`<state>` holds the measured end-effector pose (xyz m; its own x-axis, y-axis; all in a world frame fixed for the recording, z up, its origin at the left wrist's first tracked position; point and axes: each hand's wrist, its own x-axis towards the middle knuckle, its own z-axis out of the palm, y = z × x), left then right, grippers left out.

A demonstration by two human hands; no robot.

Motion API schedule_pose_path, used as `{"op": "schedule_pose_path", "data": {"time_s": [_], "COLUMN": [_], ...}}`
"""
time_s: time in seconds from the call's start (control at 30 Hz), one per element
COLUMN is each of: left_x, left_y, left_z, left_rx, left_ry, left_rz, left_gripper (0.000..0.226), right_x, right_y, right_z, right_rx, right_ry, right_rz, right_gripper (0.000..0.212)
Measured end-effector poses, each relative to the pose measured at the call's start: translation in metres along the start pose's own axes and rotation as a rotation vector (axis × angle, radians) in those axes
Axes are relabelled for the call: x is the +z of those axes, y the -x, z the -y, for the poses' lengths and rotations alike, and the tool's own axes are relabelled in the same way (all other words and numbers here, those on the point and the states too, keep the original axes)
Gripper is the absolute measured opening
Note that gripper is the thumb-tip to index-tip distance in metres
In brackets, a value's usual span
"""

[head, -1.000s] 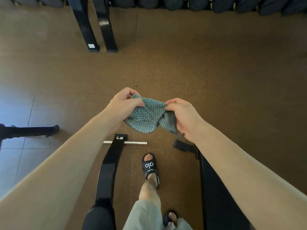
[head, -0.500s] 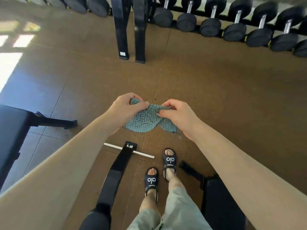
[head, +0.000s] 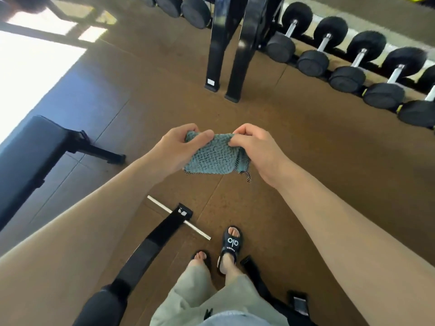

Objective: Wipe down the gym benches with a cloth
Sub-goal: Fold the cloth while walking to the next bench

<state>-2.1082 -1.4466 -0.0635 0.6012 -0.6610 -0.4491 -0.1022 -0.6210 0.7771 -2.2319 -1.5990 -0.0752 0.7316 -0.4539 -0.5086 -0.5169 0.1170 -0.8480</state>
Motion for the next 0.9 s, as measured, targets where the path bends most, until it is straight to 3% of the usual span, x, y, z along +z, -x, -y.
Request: {"op": "schedule_pose_path", "data": {"time_s": [0.33, 0.6, 0.9], "left_x": [-0.048, -0.11, -0.212], "left_y": [-0.018, -0.05, -0.091], "left_z": [0.017, 0.058, 0.116], "left_rx": [-0.184, -0.243, -0.306], "left_ry": [0.343, 0.295, 0.405], "left_rz": [-0.109, -0.437, -0.584], "left_gripper": [0.028, 0.027, 0.028], "right_x": [0.033, 0.103, 0.216], "right_y": [-0.069, -0.136, -0.234], "right_z": [0.042, 0.083, 0.144], "right_rx": [-0.019, -0.111, -0.166], "right_ry": [0.107, 0.306, 0.497], "right_rz": [0.093, 0.203, 0.384], "right_gripper": [0.004, 0.01, 0.016]}}
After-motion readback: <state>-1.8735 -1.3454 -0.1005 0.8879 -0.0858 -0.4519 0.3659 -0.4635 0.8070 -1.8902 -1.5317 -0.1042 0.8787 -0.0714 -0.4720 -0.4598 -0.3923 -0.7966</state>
